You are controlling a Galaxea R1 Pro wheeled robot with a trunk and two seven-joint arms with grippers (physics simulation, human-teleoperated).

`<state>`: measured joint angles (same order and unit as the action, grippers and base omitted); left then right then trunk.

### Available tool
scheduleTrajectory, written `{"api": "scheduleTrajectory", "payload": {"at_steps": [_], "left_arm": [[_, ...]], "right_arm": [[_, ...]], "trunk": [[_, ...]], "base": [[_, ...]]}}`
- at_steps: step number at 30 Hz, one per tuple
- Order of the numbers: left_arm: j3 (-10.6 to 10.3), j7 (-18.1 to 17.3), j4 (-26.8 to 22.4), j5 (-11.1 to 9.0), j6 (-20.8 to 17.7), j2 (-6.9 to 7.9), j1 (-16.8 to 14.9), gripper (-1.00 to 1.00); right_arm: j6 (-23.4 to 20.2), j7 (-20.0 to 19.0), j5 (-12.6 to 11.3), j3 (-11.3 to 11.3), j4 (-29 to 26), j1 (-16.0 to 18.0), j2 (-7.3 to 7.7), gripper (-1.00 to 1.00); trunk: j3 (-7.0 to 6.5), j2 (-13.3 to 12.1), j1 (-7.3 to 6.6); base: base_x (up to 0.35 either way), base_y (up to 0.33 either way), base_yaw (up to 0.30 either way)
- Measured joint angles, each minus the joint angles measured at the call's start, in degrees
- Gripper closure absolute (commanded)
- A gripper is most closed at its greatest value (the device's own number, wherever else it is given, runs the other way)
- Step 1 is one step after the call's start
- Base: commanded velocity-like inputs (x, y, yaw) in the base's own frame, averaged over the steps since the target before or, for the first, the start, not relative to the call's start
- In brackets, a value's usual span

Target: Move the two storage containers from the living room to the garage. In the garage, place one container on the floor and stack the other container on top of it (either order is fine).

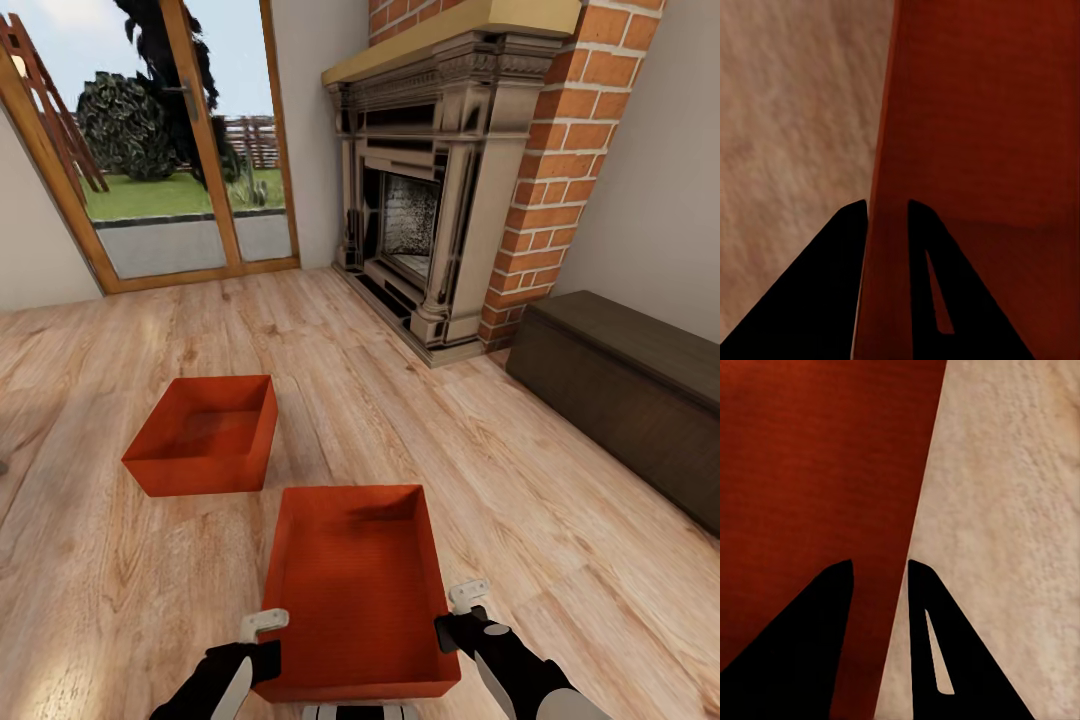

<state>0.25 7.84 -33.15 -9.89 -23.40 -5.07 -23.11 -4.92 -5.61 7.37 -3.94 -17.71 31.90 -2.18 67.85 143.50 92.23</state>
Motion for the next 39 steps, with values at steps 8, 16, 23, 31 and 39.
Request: {"api": "scheduleTrajectory", "payload": {"at_steps": [8,16,23,31,39], "left_arm": [[0.0,0.0,0.0,-0.2,0.3,0.03,0.0,1.00],[0.2,-0.2,0.0,0.0,0.3,-0.04,0.0,1.00],[0.3,-0.3,0.1,0.0,0.7,-0.05,0.0,1.00],[0.2,-0.3,0.1,-0.2,0.7,-0.01,0.0,1.00],[0.0,-0.1,0.1,-0.6,0.7,0.05,0.0,1.00]], "right_arm": [[-0.1,0.2,-0.1,-0.1,0.0,0.0,-0.02,1.00],[-0.1,0.4,-0.1,-0.1,0.0,0.0,-0.03,1.00],[-0.1,0.2,0.2,0.1,-0.1,0.0,-0.02,1.00],[-0.1,0.2,0.2,0.1,-0.1,0.0,-0.03,1.00],[-0.1,0.2,0.2,0.1,-0.2,0.0,-0.06,1.00]], "trunk": [[0.00,0.0,0.00],[0.00,0.0,0.00],[0.00,0.0,0.00],[0.00,0.0,0.00],[0.00,0.0,0.00]], "base": [[0.000,0.000,0.000],[0.000,0.000,0.000],[0.000,0.000,0.000],[0.000,0.000,0.000],[0.000,0.000,0.000]]}}
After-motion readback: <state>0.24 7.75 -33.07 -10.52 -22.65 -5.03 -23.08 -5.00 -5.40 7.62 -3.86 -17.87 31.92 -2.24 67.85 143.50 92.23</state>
